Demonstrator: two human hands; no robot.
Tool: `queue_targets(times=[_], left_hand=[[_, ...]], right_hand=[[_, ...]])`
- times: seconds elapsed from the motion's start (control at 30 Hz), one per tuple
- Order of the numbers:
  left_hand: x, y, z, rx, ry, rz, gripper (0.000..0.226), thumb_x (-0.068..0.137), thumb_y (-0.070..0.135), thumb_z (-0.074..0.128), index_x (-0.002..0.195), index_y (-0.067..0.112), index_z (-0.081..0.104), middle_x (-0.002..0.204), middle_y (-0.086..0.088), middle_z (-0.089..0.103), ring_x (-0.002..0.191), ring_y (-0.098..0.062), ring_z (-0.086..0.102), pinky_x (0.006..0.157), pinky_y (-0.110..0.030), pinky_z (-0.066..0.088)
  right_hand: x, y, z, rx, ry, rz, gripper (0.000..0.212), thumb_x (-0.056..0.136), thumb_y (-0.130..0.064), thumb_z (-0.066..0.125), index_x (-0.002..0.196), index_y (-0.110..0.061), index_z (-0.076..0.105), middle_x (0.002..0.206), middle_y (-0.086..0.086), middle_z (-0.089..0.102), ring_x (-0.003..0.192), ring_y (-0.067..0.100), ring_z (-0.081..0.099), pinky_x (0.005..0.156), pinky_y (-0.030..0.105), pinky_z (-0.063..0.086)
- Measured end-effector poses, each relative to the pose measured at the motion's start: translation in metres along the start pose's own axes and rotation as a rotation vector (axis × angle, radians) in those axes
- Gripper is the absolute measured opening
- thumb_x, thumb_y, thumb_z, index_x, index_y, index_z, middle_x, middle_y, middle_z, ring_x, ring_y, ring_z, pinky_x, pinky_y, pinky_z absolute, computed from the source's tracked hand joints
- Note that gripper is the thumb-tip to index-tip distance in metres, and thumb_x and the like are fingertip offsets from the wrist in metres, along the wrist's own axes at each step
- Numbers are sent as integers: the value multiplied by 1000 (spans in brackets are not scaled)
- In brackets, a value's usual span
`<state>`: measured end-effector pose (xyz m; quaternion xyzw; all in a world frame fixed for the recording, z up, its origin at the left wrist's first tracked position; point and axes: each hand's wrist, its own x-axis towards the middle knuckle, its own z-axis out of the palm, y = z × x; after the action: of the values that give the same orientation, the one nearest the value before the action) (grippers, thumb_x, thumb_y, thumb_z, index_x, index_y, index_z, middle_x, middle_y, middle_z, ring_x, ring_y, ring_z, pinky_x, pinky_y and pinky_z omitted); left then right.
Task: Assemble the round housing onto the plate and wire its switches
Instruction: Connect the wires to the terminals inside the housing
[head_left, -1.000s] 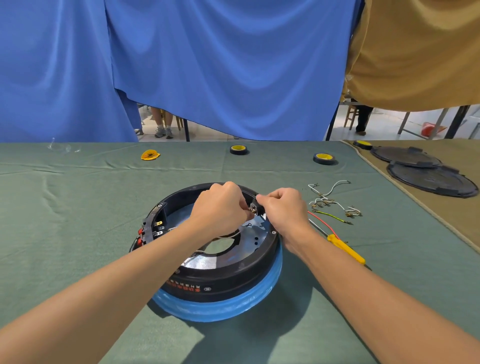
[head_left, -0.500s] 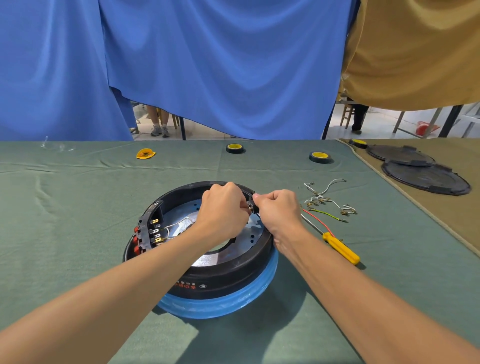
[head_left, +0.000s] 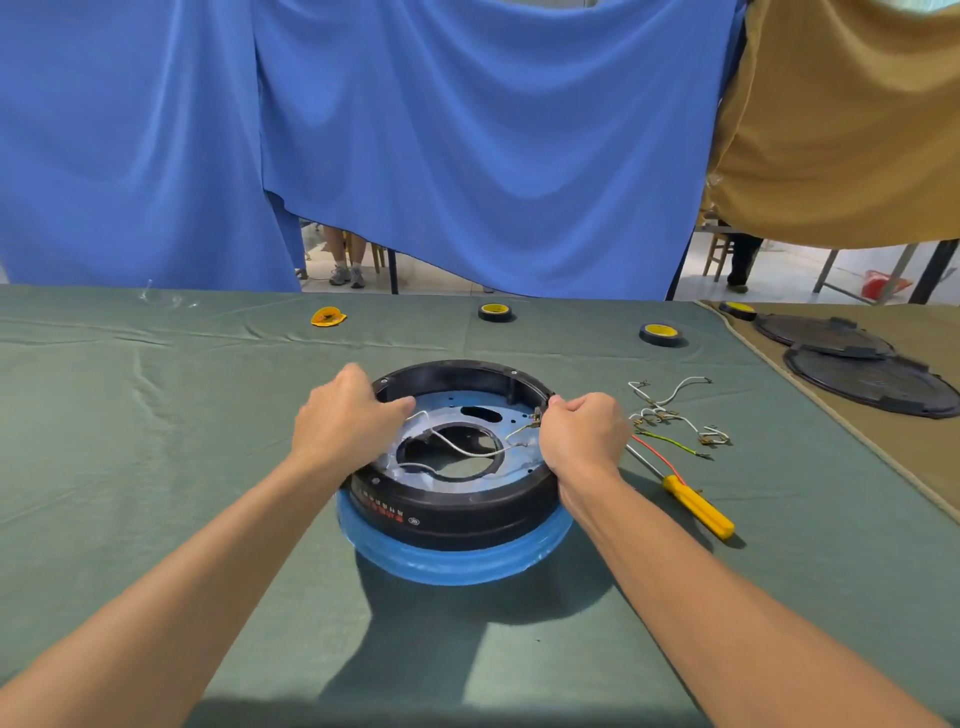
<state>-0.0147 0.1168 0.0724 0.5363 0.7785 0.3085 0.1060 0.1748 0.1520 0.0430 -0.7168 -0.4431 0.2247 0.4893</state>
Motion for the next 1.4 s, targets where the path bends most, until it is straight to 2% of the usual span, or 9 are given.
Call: queue_targets(times=[0.07, 0.17, 0.23, 0.47, 0.6, 0.7, 0.87, 1.17, 1.4], left_hand=[[2, -10, 4, -270, -33, -95, 30, 88, 38, 72, 90, 16, 51, 88, 2, 54, 92, -26, 50, 66, -34, 39], [5, -19, 12, -560, -15, -154, 47, 87, 18, 75, 129, 7, 56, 121, -6, 62, 102, -23, 59, 89, -38, 49], [7, -20, 16, -723, -1, -189, 55, 86, 4, 72, 137, 7, 51, 138, -10, 57, 116, -29, 60, 101, -47, 49], [27, -18, 27, -886, -48, -203, 50, 92, -5, 61, 139, 11, 51, 139, -5, 58, 109, -23, 63, 91, -42, 56], [36, -15, 35, -784, -19, -152, 44, 96, 0, 57, 138, 11, 52, 137, -2, 58, 103, -20, 62, 76, -25, 54], [37, -10, 36, -455, 57, -27, 32, 97, 8, 54, 128, 12, 62, 111, -2, 64, 82, -13, 60, 49, -8, 40], [45, 0, 36, -41, -6, 132, 14, 94, 21, 60, 94, 8, 65, 80, -8, 62, 93, -36, 57, 69, -31, 35], [53, 17, 37, -10, -86, 286, 41, 78, 29, 84, 110, 8, 69, 88, -8, 62, 83, -25, 49, 66, -32, 35], [54, 30, 46, 3, -128, 350, 49, 80, 28, 82, 121, 8, 65, 112, -18, 67, 89, -21, 45, 76, -31, 36]], right_hand=[[-2, 0, 3, 10, 22, 18, 29, 96, -22, 56, 90, 2, 70, 102, 17, 65, 94, 31, 62, 82, 40, 53], [-5, 4, 2, 47, 25, 61, 30, 97, -23, 55, 89, 1, 70, 102, 16, 65, 89, 28, 61, 69, 33, 47], [-6, 6, 0, 92, 30, 99, 30, 96, -23, 54, 79, -1, 67, 103, 15, 65, 83, 26, 60, 59, 28, 39], [-4, 11, -1, 205, 70, 149, 31, 96, -19, 54, 74, 0, 65, 103, 15, 65, 74, 23, 59, 47, 23, 33], [1, 9, -2, 183, 65, 139, 29, 96, -18, 54, 73, -3, 63, 95, 14, 64, 62, 12, 52, 43, 20, 33], [6, 13, -6, 135, 22, 79, 25, 95, -20, 52, 71, -11, 56, 89, 11, 62, 71, 19, 56, 55, 32, 46], [8, 25, -26, 4, -74, -124, 27, 94, -28, 55, 69, -18, 57, 69, -2, 61, 67, 13, 56, 58, 31, 45], [82, 66, -95, -161, -4, -251, 29, 92, -28, 60, 69, -10, 65, 66, -2, 62, 74, 26, 57, 66, 31, 39], [122, 93, -92, -487, -59, -405, 10, 91, -17, 61, 85, -13, 68, 93, 7, 64, 88, 23, 57, 76, 32, 46]])
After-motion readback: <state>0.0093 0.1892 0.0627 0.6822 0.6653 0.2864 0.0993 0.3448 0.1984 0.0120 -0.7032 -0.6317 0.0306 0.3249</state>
